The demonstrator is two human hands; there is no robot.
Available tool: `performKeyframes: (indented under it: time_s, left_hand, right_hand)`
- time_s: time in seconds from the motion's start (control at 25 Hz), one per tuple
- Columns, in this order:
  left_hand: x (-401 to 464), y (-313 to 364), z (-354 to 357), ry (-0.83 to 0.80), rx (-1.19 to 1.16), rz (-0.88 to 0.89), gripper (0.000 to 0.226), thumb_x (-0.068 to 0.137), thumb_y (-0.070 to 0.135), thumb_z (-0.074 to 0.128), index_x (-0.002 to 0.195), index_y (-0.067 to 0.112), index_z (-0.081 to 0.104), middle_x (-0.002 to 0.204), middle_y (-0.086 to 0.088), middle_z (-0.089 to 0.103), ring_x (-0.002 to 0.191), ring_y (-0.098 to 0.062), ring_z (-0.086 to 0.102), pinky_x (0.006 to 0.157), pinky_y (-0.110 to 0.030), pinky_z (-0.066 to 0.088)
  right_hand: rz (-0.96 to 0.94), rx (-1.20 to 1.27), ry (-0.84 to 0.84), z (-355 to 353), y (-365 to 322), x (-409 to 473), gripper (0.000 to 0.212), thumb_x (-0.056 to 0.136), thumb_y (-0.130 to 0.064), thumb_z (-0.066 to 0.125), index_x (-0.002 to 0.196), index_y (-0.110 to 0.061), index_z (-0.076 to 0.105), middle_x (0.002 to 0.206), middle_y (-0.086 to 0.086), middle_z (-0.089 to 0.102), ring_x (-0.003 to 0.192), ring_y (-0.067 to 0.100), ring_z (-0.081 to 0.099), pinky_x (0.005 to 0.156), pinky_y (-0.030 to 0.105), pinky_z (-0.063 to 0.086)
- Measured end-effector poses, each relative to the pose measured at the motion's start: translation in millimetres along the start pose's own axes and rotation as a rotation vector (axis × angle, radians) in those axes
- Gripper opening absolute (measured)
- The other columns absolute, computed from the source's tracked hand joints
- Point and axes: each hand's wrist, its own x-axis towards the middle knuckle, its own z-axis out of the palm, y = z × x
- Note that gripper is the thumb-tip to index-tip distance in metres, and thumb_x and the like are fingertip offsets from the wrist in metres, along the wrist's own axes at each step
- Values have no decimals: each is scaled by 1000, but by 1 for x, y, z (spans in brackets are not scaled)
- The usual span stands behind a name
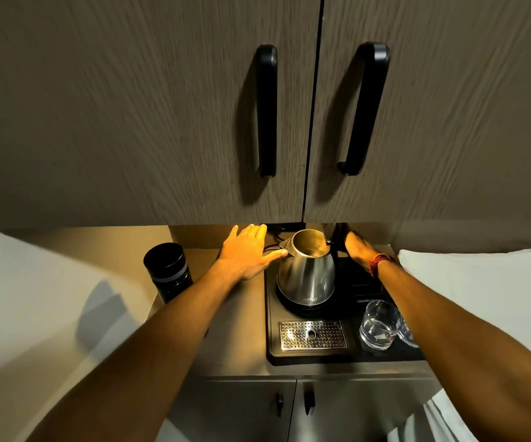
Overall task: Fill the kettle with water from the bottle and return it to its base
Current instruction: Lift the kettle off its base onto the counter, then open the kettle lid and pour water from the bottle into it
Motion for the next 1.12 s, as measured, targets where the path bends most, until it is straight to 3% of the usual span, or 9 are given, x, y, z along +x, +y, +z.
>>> performKeyframes:
  time_s: [0.16, 0.36, 0.52, 0.6, 0.68, 0.76, 0.88, 0.96, 1.12]
  left_hand:
    - [-2, -12, -2, 2, 21, -46, 93, 90, 79, 29, 157, 13, 29, 161, -11, 37, 151, -27, 31, 123, -54, 14]
    - [-10, -15, -16, 28, -22, -53, 86, 93, 75, 33, 154, 13, 35, 158, -10, 42, 147, -28, 36, 122, -52, 20]
    - [-21, -13, -42, 186, -89, -137, 59, 98, 61, 44, 110, 9, 66, 115, -12, 69, 106, -30, 64, 96, -46, 51]
    - [-29, -23, -53, 309, -225, -178, 39, 100, 44, 54, 94, 9, 69, 95, -5, 67, 87, -23, 61, 82, -38, 52]
    - [-36, -41, -64, 365, -278, -214, 24, 97, 30, 60, 82, 12, 66, 77, 0, 60, 71, -16, 55, 69, -32, 46]
    - [-46, -59, -69, 324, -235, -272, 27, 95, 29, 60, 74, 13, 61, 68, 1, 56, 65, -17, 55, 60, -31, 42]
    - [-66, -85, -69, 178, -37, -400, 43, 93, 50, 55, 110, 13, 66, 113, -9, 68, 106, -32, 64, 88, -42, 49]
    - [-81, -101, -70, 14, 13, -434, 67, 87, 62, 53, 142, 24, 48, 149, -7, 50, 134, -34, 48, 108, -51, 37]
    - [-99, -117, -72, -102, -123, -393, 93, 72, 62, 63, 154, 37, 26, 161, 2, 30, 140, -29, 41, 103, -48, 42]
  right_hand:
    - [31, 44, 59, 5, -3, 3, 47, 104, -20, 26, 130, 12, 49, 140, 29, 52, 131, 42, 48, 110, 48, 38]
    - [85, 136, -31, -4, 3, 2, 33, 104, -25, 32, 120, -10, 57, 136, 20, 54, 112, 25, 50, 98, 40, 39]
    - [1, 52, -27, 4, -30, 2, 31, 101, -18, 35, 113, -3, 59, 113, 17, 54, 101, 28, 48, 97, 42, 43]
    - [-48, -2, -54, 20, -44, -5, 31, 102, -9, 35, 91, 8, 59, 92, 14, 54, 93, 29, 51, 86, 38, 45]
    - [-86, -58, -108, 42, -56, -14, 42, 100, 2, 38, 60, -9, 39, 66, 4, 36, 63, 20, 39, 60, 30, 34]
    - [-209, -88, -154, 69, -72, -25, 50, 101, 1, 38, 58, -18, 22, 61, -1, 23, 53, 13, 17, 52, 23, 17]
    - [-273, -67, -197, 108, -87, -38, 47, 106, -15, 32, 60, -17, 21, 59, -2, 25, 54, 14, 13, 50, 26, 13]
    - [-276, -94, -210, 129, -83, -37, 48, 106, -22, 32, 59, -17, 24, 58, -2, 28, 53, 15, 15, 49, 26, 15]
    - [-344, -152, -230, 156, -77, -34, 49, 107, -25, 31, 58, -18, 25, 58, -2, 28, 53, 16, 16, 52, 28, 16]
